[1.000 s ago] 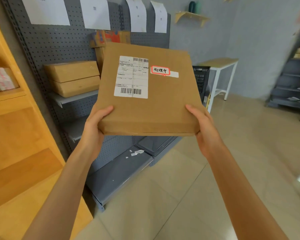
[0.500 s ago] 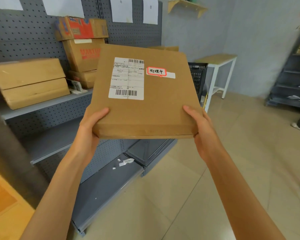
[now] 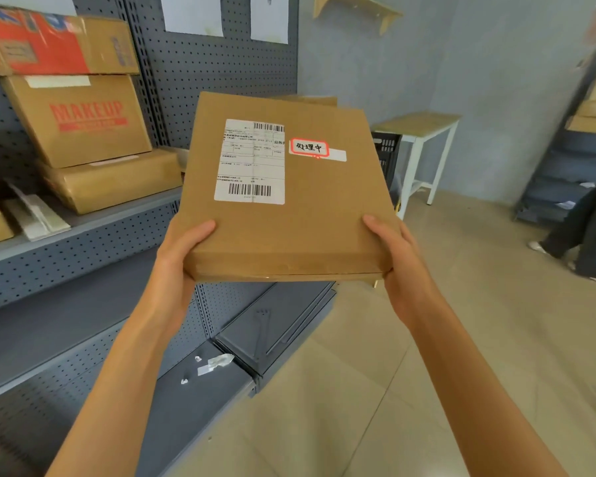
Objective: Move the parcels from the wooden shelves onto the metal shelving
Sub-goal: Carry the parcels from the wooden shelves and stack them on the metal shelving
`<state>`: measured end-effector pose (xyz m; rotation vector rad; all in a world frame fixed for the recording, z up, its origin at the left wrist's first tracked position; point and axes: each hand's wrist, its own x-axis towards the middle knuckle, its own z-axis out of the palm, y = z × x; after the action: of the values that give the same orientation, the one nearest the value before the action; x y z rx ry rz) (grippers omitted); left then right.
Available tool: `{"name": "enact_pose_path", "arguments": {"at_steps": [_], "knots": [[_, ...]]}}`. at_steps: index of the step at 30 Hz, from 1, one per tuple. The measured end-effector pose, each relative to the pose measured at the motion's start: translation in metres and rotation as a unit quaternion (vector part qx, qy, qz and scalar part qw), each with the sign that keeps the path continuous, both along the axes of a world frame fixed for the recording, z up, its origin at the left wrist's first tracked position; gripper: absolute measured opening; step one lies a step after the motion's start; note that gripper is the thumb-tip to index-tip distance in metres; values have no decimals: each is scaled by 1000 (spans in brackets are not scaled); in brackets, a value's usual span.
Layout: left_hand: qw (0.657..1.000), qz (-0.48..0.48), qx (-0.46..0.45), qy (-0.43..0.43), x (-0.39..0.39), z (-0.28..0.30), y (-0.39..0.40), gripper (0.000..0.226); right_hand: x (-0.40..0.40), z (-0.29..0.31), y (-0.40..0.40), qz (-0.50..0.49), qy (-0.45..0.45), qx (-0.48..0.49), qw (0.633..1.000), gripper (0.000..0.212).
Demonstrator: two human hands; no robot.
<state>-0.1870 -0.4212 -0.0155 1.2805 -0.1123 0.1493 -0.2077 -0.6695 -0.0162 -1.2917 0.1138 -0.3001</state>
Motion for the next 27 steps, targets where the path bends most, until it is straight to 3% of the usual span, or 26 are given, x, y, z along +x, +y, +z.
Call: {"name": "enact_pose_path", "arguments": {"at_steps": [2,7,17,27], "knots": [[1000,5,5,3,25,-4,-14,57,31,-5,-14,7,8,-1,1000,59],[999,36,6,3,89,-12,-49,59,115,-14,-50,35,12,-1,999,46],[991,132,-23,13,219,-6,-132,65,293,5,-128,144,8,-18,989,40],[980,198,-4,9,333,-9,-149,63,448,-4,-134,216,33,3,976,44]]}}
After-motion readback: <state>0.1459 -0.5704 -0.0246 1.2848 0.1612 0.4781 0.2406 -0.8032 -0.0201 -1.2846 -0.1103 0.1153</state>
